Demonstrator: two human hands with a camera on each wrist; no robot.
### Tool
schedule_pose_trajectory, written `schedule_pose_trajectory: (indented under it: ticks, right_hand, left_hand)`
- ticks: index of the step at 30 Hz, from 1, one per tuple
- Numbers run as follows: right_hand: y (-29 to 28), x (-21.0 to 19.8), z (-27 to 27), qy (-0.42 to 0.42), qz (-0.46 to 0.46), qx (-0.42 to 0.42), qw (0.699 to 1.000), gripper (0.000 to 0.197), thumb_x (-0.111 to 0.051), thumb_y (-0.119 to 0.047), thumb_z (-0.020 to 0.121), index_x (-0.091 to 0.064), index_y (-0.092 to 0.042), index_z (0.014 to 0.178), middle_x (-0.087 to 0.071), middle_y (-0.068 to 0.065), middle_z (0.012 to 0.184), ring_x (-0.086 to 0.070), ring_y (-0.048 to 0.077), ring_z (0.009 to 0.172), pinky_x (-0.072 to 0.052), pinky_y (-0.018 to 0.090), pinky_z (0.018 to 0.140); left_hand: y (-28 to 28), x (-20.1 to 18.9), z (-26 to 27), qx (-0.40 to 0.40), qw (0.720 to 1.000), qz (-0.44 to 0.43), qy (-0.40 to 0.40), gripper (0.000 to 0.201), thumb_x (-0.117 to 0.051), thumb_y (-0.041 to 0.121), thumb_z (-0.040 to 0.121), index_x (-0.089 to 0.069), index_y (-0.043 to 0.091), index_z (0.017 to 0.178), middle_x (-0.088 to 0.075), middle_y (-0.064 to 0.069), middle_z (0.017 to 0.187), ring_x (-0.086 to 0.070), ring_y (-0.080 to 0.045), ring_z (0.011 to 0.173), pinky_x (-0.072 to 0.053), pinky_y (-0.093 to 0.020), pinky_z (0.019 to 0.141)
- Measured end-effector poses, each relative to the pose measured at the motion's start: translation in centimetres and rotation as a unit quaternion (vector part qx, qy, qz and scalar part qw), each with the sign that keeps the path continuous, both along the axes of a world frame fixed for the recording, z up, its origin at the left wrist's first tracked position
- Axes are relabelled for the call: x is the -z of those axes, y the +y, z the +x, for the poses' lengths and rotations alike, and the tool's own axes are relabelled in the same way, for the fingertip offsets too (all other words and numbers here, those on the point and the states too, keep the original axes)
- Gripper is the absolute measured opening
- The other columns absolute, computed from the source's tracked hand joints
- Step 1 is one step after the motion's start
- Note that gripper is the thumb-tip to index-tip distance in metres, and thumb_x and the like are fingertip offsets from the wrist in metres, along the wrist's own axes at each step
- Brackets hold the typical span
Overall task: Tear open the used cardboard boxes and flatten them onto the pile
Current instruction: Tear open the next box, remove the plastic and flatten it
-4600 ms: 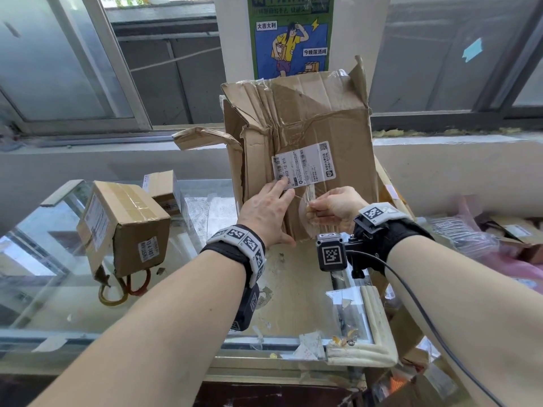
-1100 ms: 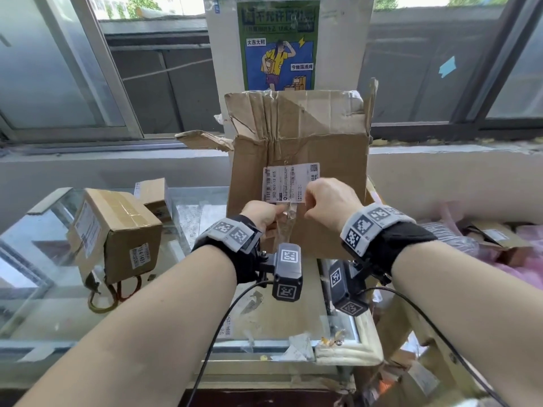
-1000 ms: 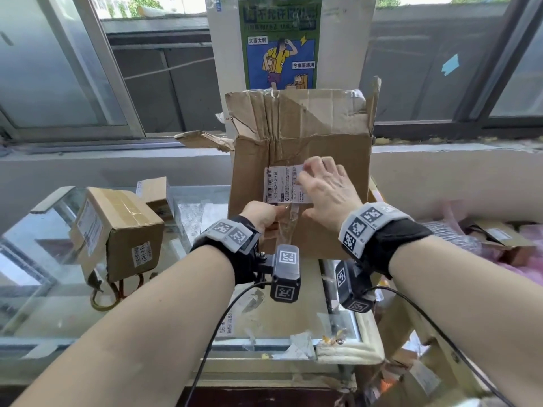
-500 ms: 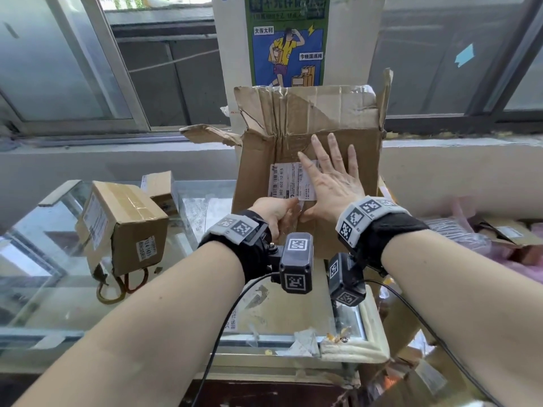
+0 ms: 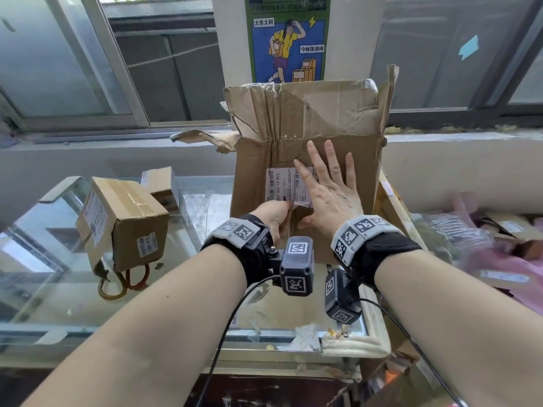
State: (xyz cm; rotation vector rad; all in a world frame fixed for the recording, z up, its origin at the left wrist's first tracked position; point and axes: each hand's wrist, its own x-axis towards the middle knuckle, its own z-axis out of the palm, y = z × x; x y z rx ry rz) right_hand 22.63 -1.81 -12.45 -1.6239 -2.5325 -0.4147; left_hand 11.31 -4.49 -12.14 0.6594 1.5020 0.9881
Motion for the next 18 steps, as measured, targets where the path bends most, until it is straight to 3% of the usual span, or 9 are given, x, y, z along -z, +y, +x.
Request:
schedule_pose_trajectory:
  ticks: [4, 7, 11, 14, 18]
  right_hand:
    - [0.2, 0.0, 0.4, -0.001, -0.003, 0.005, 1.000, 0.119, -0.073, -0.061, 0.065, 0.005, -0.033, 0.151, 0.033, 0.001, 0.153, 0.035, 0.026, 0.138, 0.023, 0.050, 0.111]
    - [0.5, -0.3, 0.6, -0.008, 0.000, 0.014, 1.000, 0.120, -0.072, -0.063, 0.064, 0.004, -0.033, 0.151, 0.033, 0.000, 0.153, 0.035, 0.026, 0.138, 0.024, 0.050, 0.110]
    - [0.9, -0.8, 0.2, -0.015, 0.003, 0.019, 1.000, 0.119, -0.070, -0.066, 0.064, 0.003, -0.032, 0.151, 0.033, 0.001, 0.153, 0.035, 0.027, 0.139, 0.021, 0.051, 0.112]
    - [1.1, -0.8, 0.2, -0.015, -0.004, 0.018, 1.000, 0.116, -0.068, -0.066, 0.067, 0.004, -0.032, 0.151, 0.031, -0.001, 0.154, 0.035, 0.027, 0.139, 0.019, 0.050, 0.113]
    - [1.2, -0.6, 0.5, -0.003, -0.015, -0.001, 1.000, 0.110, -0.069, -0.062, 0.069, -0.001, -0.036, 0.151, 0.030, -0.002, 0.154, 0.035, 0.026, 0.139, 0.019, 0.049, 0.114]
  left_hand:
    - [0.1, 0.1, -0.3, -0.008, 0.999, -0.021, -0.039, 0.033, -0.046, 0.017, 0.100, -0.050, 0.011, 0.068, -0.044, 0.005, 0.031, -0.037, -0.004, 0.022, -0.026, -0.012, 0.028]
    - [0.5, 0.4, -0.6, -0.027, 0.998, -0.040, -0.050, 0.026, -0.055, 0.021, 0.095, -0.053, 0.014, 0.070, -0.045, 0.005, 0.050, -0.036, -0.004, 0.038, -0.028, -0.014, 0.041]
    - [0.4, 0.9, -1.2, -0.050, 0.998, -0.005, -0.032, 0.015, -0.067, 0.021, 0.088, -0.063, 0.007, 0.084, -0.066, -0.002, 0.059, -0.059, -0.011, 0.053, -0.044, -0.021, 0.050]
    - [0.2, 1.1, -1.5, -0.060, 0.998, 0.003, -0.030, 0.023, -0.073, 0.021, 0.083, -0.065, 0.006, 0.099, -0.072, -0.007, 0.072, -0.065, -0.015, 0.062, -0.049, -0.026, 0.057]
    - [-0.1, 0.3, -1.6, -0.011, 1.000, 0.002, 0.006, 0.018, -0.072, 0.020, 0.084, -0.064, 0.007, 0.093, -0.066, -0.002, 0.063, -0.058, -0.015, 0.060, -0.050, -0.028, 0.060]
